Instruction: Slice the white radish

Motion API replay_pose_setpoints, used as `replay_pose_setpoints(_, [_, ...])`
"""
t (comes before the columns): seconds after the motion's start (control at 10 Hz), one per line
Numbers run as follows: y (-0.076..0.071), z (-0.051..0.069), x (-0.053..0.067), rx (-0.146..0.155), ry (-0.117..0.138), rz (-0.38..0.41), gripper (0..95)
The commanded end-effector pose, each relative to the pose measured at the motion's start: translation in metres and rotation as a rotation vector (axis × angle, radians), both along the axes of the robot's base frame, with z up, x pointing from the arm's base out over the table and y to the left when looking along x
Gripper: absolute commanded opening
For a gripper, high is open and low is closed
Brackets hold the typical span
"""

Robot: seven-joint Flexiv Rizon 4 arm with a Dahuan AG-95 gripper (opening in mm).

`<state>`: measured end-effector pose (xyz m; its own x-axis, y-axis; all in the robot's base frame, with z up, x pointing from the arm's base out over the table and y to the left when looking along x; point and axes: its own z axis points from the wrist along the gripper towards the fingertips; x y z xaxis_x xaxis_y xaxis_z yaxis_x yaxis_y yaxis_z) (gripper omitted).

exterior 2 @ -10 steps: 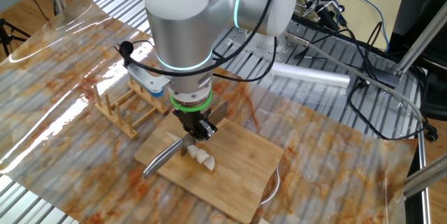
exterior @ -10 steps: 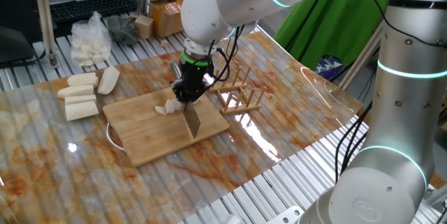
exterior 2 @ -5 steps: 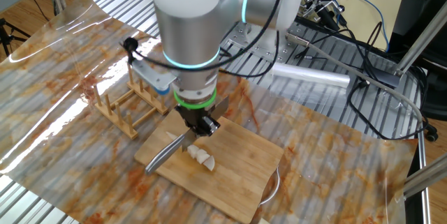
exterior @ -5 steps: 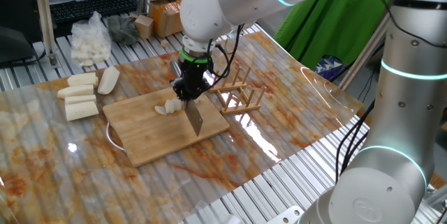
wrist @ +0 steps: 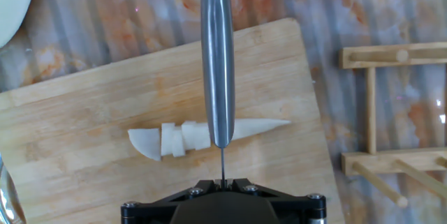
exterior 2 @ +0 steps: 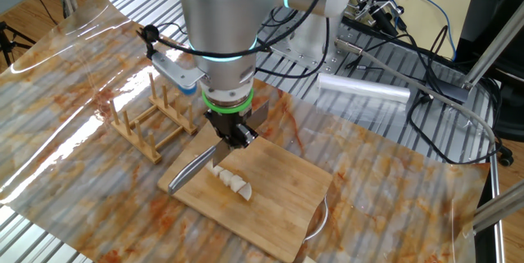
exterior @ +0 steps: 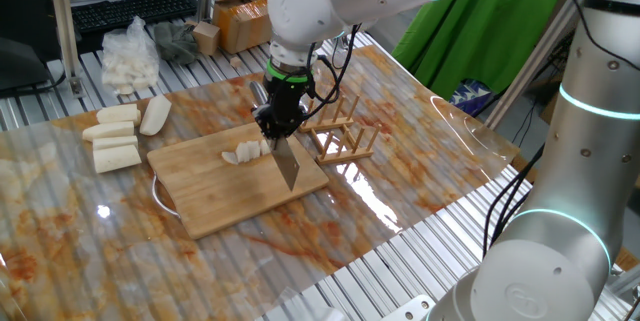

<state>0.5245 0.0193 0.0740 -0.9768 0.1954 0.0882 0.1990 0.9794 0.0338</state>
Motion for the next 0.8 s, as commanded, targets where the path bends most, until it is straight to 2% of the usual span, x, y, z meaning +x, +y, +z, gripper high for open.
replay_pose_setpoints(0.1, [-0.002, -0.001, 0.002, 0.001, 0.000, 0.005, 0.0])
replay_pose_setpoints(0.6, [-0.011, -0.007, 0.006, 0.006, -0.003, 0.022, 0.0])
replay_pose_setpoints(0.7, [-0.012, -0.010, 0.006, 0.009, -0.003, 0.026, 0.0])
replay_pose_setpoints(0.8, [-0.012, -0.019, 0.008, 0.013, -0.004, 0.027, 0.0])
